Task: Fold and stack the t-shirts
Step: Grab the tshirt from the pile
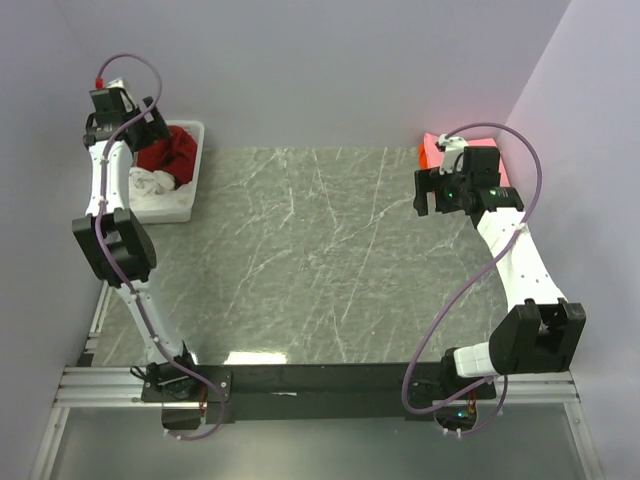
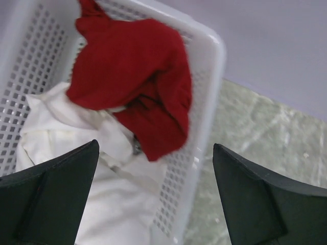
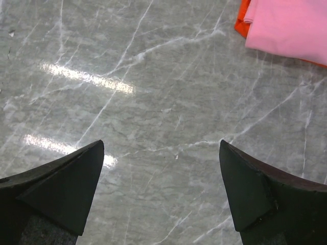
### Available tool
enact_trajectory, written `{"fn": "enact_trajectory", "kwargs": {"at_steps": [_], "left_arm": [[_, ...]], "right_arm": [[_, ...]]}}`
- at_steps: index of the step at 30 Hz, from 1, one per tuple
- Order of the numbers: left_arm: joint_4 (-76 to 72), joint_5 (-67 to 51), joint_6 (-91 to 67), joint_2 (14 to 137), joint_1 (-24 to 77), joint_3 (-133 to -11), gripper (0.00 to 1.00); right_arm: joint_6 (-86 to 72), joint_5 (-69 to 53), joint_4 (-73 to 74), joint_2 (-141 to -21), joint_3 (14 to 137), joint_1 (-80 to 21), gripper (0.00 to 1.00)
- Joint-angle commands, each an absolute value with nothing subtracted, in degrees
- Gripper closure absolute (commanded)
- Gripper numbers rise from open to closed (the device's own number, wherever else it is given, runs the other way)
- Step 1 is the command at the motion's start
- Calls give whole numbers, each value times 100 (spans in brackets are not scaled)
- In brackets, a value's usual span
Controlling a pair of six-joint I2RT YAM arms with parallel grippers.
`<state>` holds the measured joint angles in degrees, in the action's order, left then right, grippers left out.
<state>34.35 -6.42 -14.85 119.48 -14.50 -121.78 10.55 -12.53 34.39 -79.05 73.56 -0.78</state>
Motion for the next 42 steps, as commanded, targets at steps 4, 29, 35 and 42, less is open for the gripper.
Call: {"fn": "enact_trajectory", "kwargs": {"at_steps": [4,29,35,42], "left_arm": [[2128,-545,-1644,12435,-1802,-12313,1],[484,-2101,-1266,13686,-1890,-13052,100],[193,-2337,-1186,12755,-1898,-13034,100],[184,-3172,-1871,11489,-1776,-12710,100]], "right_arm": [[1125,-1310,3401,-7813,7497,-97,0],[1380,-1133,3744,-8288,7822,-97,0],[1257,-1195,3700,-8131,7901,-105,0],[1046,-1345,3446,-7709,7664,-97,0]]}}
